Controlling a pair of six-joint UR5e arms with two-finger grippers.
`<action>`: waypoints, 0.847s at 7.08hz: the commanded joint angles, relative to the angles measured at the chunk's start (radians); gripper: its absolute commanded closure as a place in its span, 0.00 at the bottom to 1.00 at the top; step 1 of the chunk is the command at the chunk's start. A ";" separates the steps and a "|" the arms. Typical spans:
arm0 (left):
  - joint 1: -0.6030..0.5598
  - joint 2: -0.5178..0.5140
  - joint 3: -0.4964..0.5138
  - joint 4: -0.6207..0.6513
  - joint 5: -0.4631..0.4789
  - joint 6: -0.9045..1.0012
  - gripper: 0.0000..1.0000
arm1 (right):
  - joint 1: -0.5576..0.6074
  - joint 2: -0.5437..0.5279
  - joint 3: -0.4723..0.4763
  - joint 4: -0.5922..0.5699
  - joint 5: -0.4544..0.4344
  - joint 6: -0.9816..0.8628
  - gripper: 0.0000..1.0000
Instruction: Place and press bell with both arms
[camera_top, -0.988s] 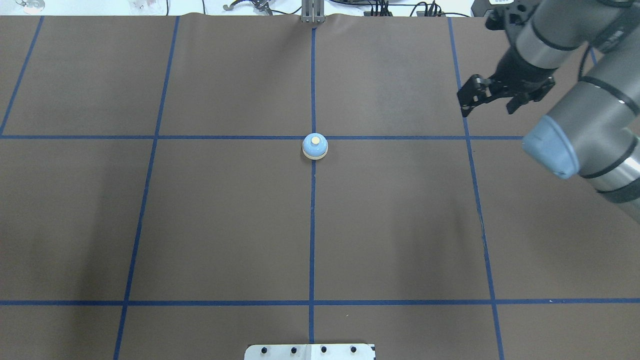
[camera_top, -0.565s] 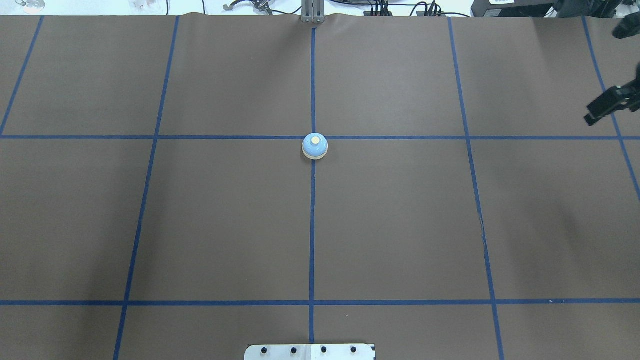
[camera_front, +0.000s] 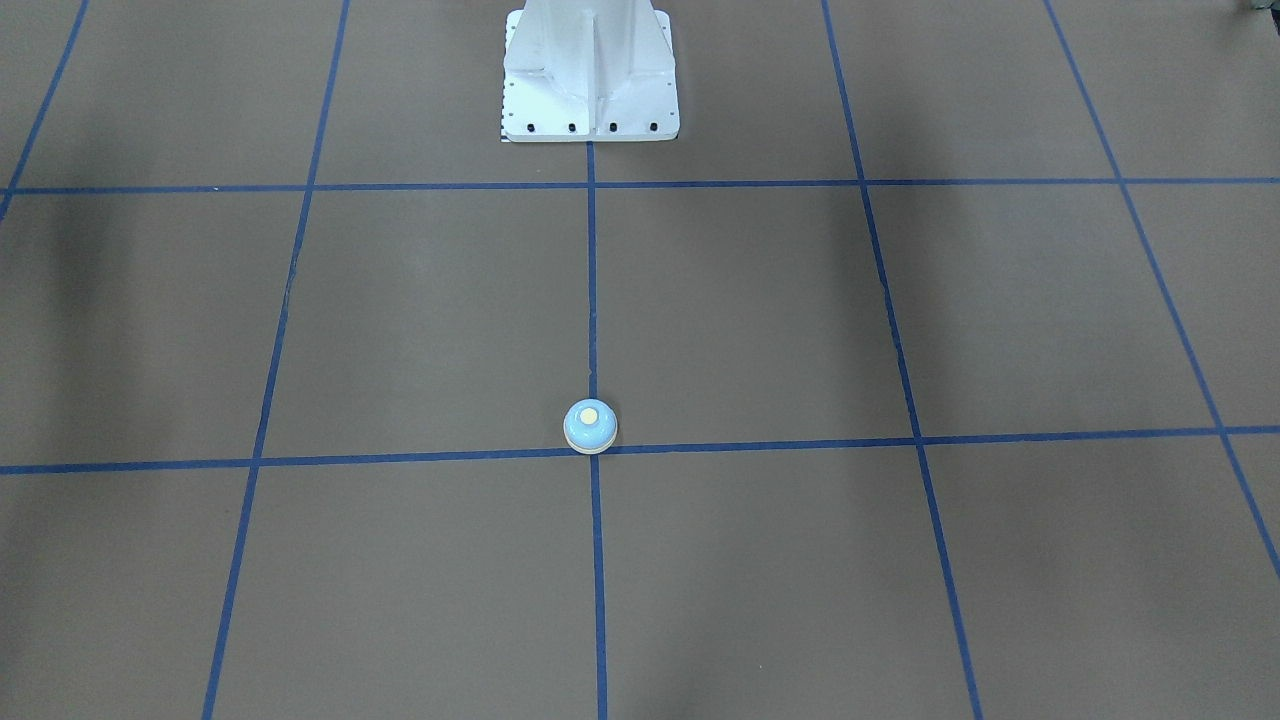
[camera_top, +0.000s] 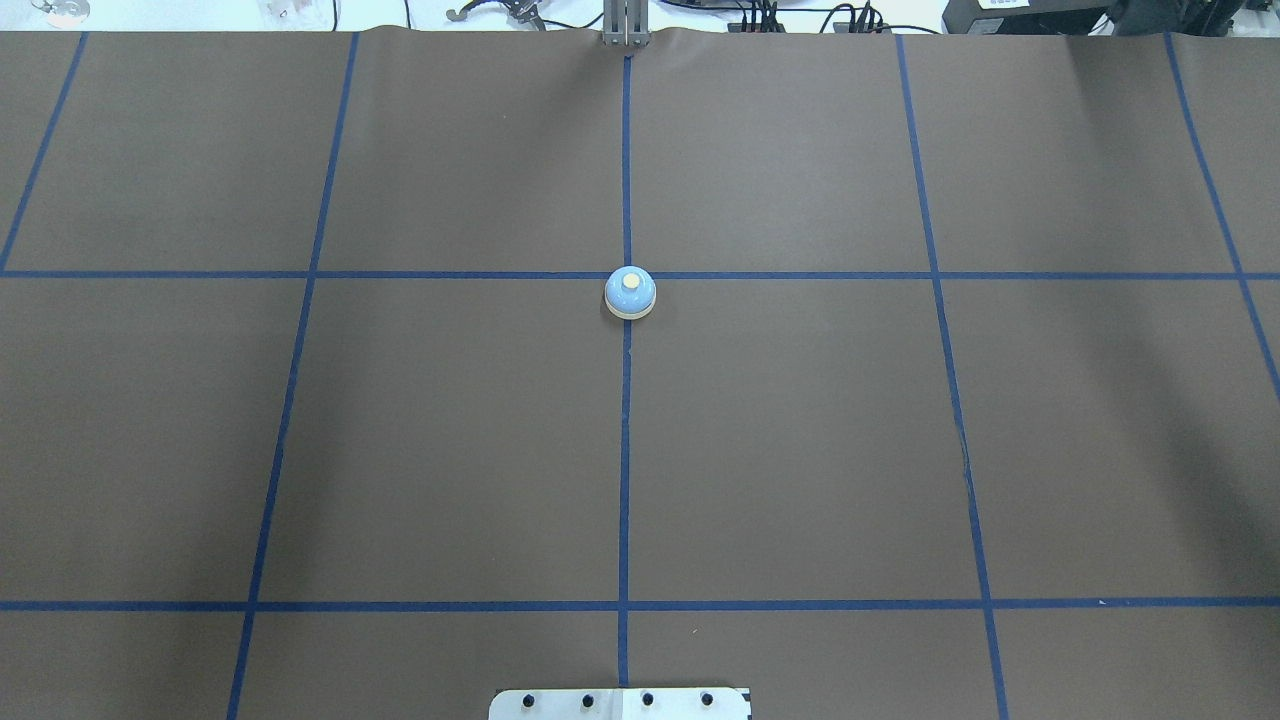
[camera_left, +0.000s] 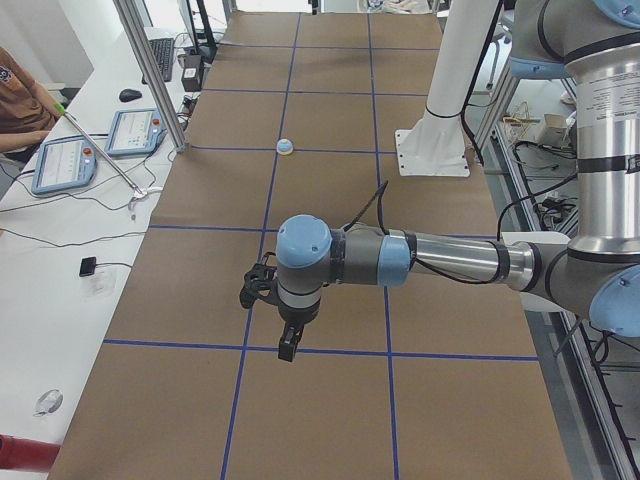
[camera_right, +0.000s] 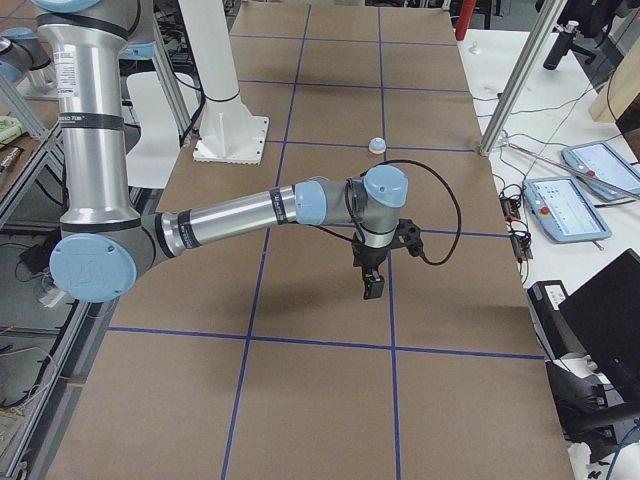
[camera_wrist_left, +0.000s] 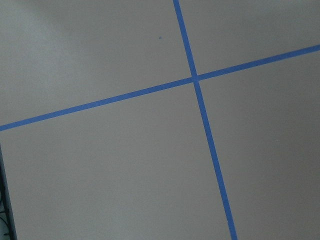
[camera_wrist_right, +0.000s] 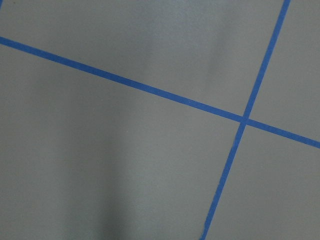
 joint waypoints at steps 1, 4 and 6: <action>0.000 0.000 0.003 0.001 -0.001 0.000 0.00 | 0.098 -0.028 -0.056 0.000 0.036 -0.006 0.00; 0.001 0.005 0.023 0.002 -0.001 -0.009 0.00 | 0.109 -0.058 -0.097 0.000 0.093 -0.004 0.00; 0.003 0.008 0.026 0.001 -0.004 -0.043 0.00 | 0.109 -0.058 -0.098 0.000 0.102 -0.003 0.00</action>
